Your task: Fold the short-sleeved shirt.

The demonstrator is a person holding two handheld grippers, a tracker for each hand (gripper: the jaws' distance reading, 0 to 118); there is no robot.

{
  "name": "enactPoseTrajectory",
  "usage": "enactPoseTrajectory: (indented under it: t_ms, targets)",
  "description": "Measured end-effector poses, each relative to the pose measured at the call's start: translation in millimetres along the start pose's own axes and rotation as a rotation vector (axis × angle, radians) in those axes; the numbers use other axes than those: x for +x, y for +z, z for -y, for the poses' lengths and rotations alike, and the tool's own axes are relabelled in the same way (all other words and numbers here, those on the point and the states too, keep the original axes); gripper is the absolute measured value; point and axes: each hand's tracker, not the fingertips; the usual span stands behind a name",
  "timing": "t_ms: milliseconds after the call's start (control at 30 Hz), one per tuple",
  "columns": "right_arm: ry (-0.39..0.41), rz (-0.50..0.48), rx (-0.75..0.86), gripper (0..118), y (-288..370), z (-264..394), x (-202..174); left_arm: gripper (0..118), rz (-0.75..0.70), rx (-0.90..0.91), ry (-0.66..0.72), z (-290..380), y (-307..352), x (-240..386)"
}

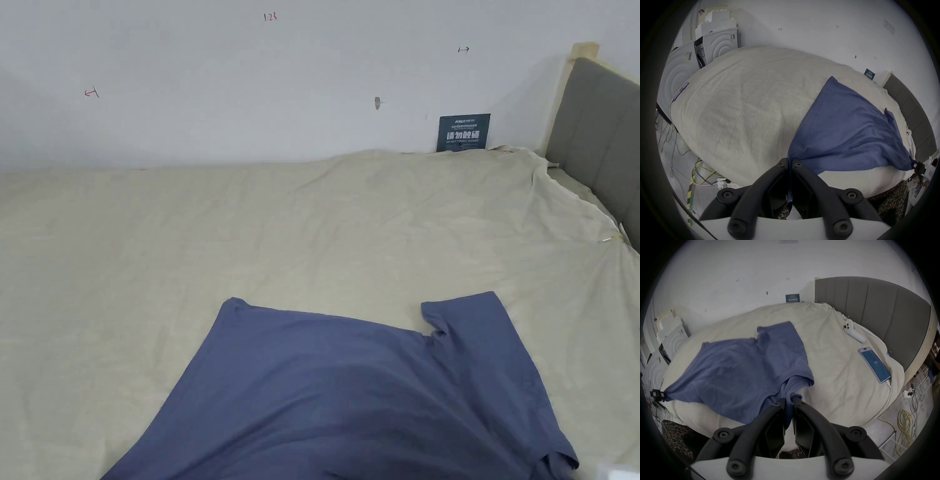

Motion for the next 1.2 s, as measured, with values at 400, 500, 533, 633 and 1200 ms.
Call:
enactPoseTrajectory:
  t_ms: [400,500,533,633,1200]
  targets:
    - [0.02,0.06,-0.184,21,-55,3,-2,21,-0.074,-0.135,0.01,-4,-56,34]
    - [0.028,0.071,-0.177,80,-47,-5,1,90,-0.064,-0.136,0.038,-12,-41,39]
    - [0.024,0.068,-0.163,90,-42,-10,3,104,-0.052,-0.146,0.058,-15,-35,42]
    - [-0.022,0.04,-0.031,92,3,-38,-15,108,0.005,-0.047,0.096,-30,-19,48]
    - [0.037,0.038,0.533,48,104,-139,-51,90,0.19,0.553,-0.091,-120,81,169]
